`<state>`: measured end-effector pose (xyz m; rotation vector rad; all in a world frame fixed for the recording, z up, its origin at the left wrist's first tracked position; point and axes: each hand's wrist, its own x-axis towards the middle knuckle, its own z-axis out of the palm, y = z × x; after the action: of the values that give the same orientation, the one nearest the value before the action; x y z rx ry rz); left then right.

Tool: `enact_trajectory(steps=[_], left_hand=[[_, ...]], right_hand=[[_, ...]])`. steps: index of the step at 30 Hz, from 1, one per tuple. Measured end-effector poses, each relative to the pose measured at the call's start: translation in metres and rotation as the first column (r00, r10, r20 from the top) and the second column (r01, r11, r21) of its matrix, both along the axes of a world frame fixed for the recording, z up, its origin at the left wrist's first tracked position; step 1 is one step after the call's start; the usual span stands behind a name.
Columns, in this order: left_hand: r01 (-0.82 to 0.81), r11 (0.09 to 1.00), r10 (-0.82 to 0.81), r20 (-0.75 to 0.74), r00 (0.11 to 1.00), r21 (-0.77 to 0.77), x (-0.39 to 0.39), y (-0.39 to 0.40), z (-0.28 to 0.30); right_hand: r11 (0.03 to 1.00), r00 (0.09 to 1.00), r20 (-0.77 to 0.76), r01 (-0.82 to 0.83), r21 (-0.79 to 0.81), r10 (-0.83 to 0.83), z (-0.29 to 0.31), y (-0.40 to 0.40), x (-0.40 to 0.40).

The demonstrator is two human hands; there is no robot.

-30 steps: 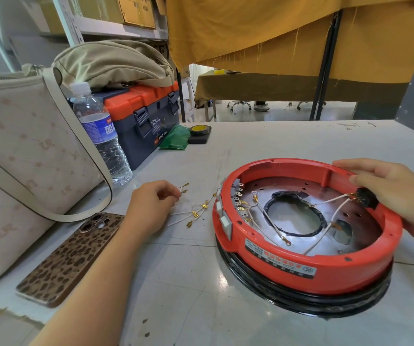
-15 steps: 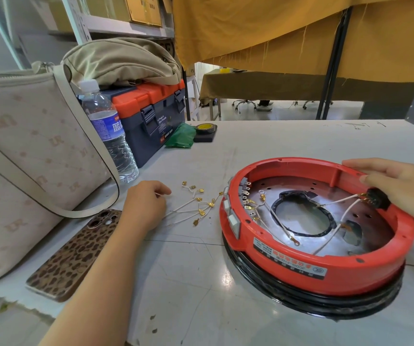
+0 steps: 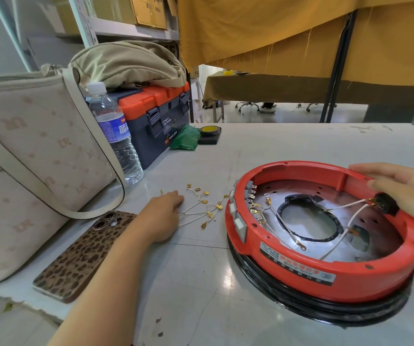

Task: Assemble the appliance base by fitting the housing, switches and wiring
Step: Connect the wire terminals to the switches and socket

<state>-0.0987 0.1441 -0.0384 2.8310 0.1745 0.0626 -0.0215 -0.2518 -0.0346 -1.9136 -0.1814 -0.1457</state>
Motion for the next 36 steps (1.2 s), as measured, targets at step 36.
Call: enact_trajectory(steps=[36], left_hand=[[0.231,0.771,0.045,0.412,0.91,-0.594,-0.005,-0.024,0.015]], right_hand=[[0.999,0.999,0.004,-0.033,0.012,0.033,0.009,0.006,-0.012]])
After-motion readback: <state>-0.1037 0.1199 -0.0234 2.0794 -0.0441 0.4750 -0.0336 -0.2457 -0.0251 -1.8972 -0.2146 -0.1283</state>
